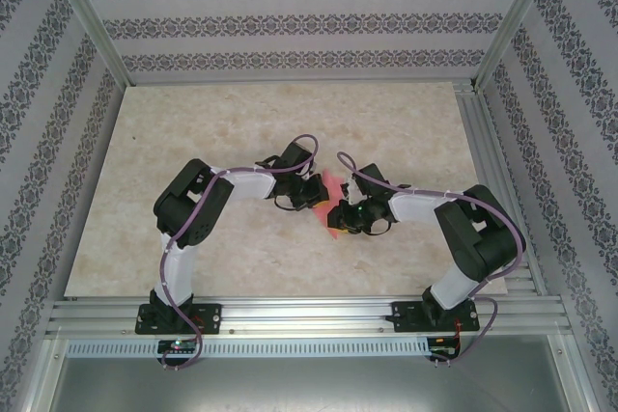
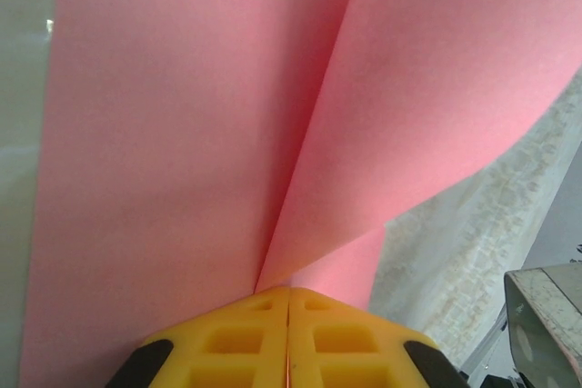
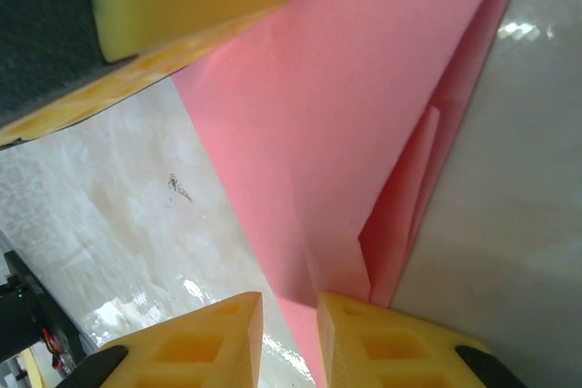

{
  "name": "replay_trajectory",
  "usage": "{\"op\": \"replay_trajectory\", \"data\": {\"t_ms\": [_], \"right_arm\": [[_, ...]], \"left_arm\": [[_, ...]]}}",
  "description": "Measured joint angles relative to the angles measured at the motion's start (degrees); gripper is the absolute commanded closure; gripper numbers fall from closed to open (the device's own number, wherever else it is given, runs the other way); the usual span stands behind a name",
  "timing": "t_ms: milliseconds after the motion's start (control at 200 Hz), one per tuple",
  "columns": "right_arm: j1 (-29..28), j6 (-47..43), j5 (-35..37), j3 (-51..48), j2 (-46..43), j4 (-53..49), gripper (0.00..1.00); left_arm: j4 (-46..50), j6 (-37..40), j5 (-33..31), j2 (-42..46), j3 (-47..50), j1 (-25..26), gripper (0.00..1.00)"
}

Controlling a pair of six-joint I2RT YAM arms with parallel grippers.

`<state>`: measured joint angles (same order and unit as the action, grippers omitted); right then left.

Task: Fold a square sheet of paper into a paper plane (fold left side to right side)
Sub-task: Fourth fold the wing at the center of the table.

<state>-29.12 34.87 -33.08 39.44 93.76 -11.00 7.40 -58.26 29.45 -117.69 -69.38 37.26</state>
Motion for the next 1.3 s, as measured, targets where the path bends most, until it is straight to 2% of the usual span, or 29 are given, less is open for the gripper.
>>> {"op": "replay_trajectory", "data": {"t_ms": [135, 335, 385, 560, 734, 1004, 1299], "right_arm": [[-0.02, -0.02, 0.00, -0.28, 0.07, 0.63, 0.77], [0.00, -0.26, 0.13, -0.28, 0.57, 0.70, 0.85], [0.00, -0.26, 0.24, -0.20, 0.70, 0.52, 0.88], [0.02, -0.44, 0.24, -0.17, 1.03, 0.35, 0.88], [0.00, -0.42, 0.28, -0.17, 1.03, 0.35, 0.89], [0.00, -0.44, 0.42, -0.11, 1.03, 0.15, 0.89], [-0.02, -0.52, 0.63, 0.20, 1.03, -0.52, 0.89]], "left_arm": [[3.02, 1.33, -0.46, -0.20, -1.90, -0.02, 0.84], [6.45, 3.26, -2.27, 0.15, -3.98, -1.09, 0.82], [6.93, 3.74, -2.67, 0.63, -3.98, -1.68, 0.83], [6.73, 4.26, -2.78, 5.25, -2.34, -3.02, 0.87], [4.31, 4.00, -1.49, 9.03, 2.01, -2.25, 0.91], [-0.50, 1.38, 1.20, 6.91, 4.85, 1.57, 0.92], [-2.93, 0.09, 1.79, 2.10, 3.98, 2.19, 0.92]]}}
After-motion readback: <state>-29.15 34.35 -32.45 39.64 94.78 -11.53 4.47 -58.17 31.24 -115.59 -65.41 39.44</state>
